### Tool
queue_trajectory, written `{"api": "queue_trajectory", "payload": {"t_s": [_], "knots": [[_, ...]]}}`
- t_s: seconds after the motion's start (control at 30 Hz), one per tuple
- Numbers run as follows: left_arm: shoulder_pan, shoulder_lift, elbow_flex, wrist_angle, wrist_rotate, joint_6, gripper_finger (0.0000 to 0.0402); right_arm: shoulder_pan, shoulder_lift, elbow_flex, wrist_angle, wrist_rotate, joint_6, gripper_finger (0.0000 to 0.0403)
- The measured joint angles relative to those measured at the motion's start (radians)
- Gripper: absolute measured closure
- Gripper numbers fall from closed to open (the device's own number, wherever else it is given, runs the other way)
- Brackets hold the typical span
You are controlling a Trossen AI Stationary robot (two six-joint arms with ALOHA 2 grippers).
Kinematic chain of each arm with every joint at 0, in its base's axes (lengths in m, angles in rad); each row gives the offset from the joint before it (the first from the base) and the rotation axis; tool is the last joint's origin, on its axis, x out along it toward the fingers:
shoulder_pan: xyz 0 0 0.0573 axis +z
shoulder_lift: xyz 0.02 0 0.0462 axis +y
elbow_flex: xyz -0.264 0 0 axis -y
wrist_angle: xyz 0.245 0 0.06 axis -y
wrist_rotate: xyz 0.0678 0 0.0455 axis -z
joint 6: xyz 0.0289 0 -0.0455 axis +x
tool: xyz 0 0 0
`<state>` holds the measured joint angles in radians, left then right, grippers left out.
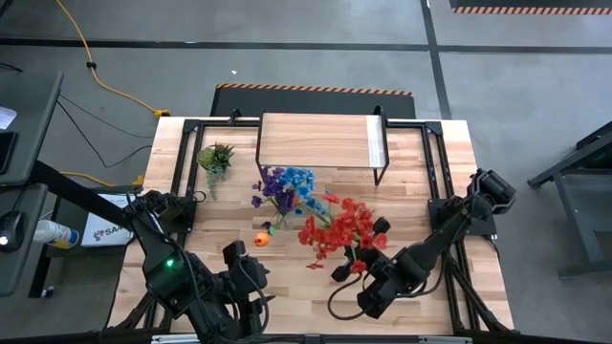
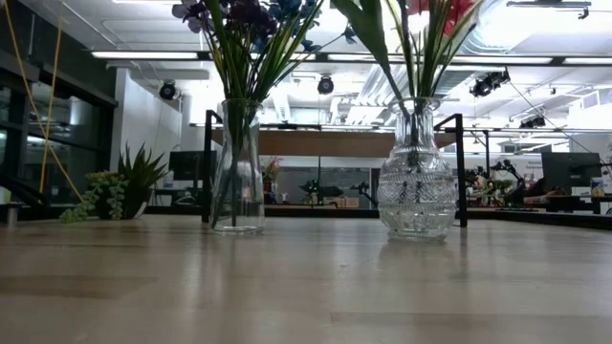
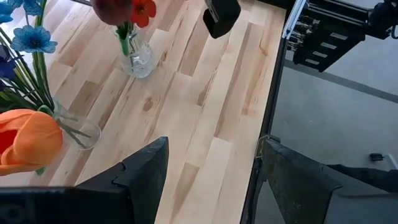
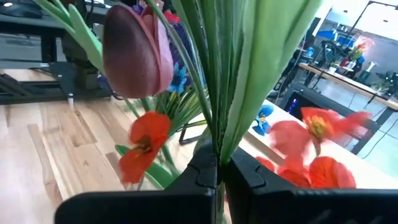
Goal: Pick and place flowers into a vace then onto a shelf
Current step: Put the red flower into the right transparent crystal vase
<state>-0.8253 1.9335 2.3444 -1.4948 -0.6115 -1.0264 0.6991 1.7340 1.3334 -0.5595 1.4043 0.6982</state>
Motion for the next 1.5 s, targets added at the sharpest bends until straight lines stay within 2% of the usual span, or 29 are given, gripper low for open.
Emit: {"api": "queue_trajectory", "payload": {"t_s": [0.63, 0.97, 1.33, 1.5], "knots": [[0.000, 0.000, 0.000, -0.005, -0.008, 0.000, 0.0110, -0.006, 0.000, -0.001, -0.034, -0.009, 0.010, 0.0403], [0.000, 0.000, 0.000, -0.005, -0.009, 0.000, 0.0110, -0.006, 0.000, -0.086, 0.076, -0.009, 0.030, 0.0403], [0.000, 0.000, 0.000, -0.004, -0.009, 0.000, 0.0110, -0.006, 0.000, -0.089, 0.074, -0.020, 0.034, 0.0402], [0.000, 0.000, 0.000, -0.004, -0.009, 0.000, 0.0110, -0.006, 0.000, -0.089, 0.057, -0.051, 0.060, 0.0389]]}}
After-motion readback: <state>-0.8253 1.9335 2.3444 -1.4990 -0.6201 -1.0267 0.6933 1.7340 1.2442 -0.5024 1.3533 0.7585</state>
